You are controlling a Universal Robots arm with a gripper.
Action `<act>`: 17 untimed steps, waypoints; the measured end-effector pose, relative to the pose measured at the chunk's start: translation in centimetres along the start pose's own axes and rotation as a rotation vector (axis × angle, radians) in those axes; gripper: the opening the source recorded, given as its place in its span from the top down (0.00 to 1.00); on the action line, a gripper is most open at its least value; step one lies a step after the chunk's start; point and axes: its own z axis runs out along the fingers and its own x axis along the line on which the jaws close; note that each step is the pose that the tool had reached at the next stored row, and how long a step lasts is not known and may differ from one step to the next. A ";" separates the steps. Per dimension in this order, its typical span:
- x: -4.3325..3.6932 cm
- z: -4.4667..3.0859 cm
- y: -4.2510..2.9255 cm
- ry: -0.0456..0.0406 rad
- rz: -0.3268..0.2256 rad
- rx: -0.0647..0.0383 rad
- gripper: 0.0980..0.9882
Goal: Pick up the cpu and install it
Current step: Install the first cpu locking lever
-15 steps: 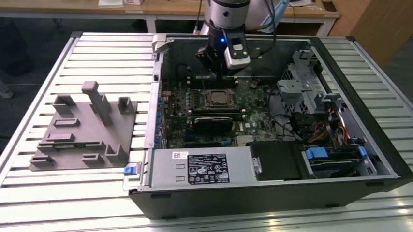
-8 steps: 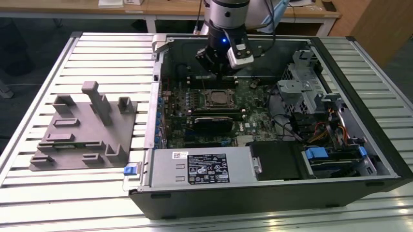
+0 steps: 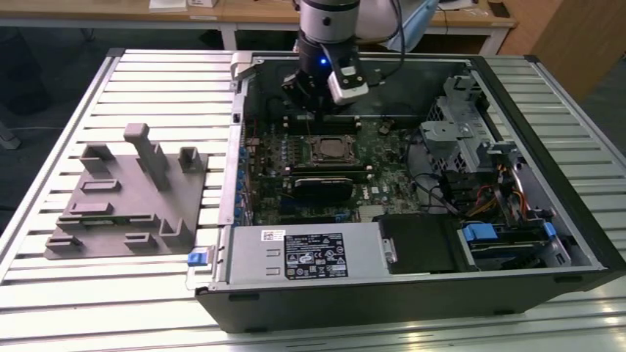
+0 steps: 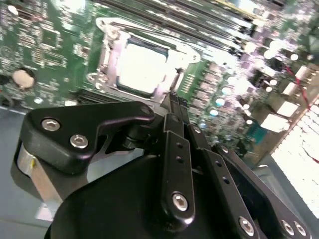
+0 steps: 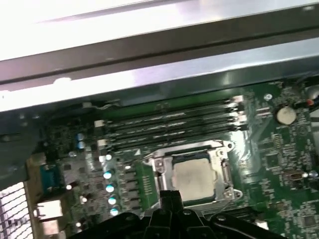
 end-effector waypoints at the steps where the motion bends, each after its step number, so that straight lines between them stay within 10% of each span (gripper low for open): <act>1: 0.30 0.00 -0.06 0.0000 0.000 0.000 0.99; 12: 1.51 0.02 -0.31 0.0014 -0.090 0.000 0.99; 17: 2.52 0.02 -0.41 -0.0172 -0.090 -0.002 0.99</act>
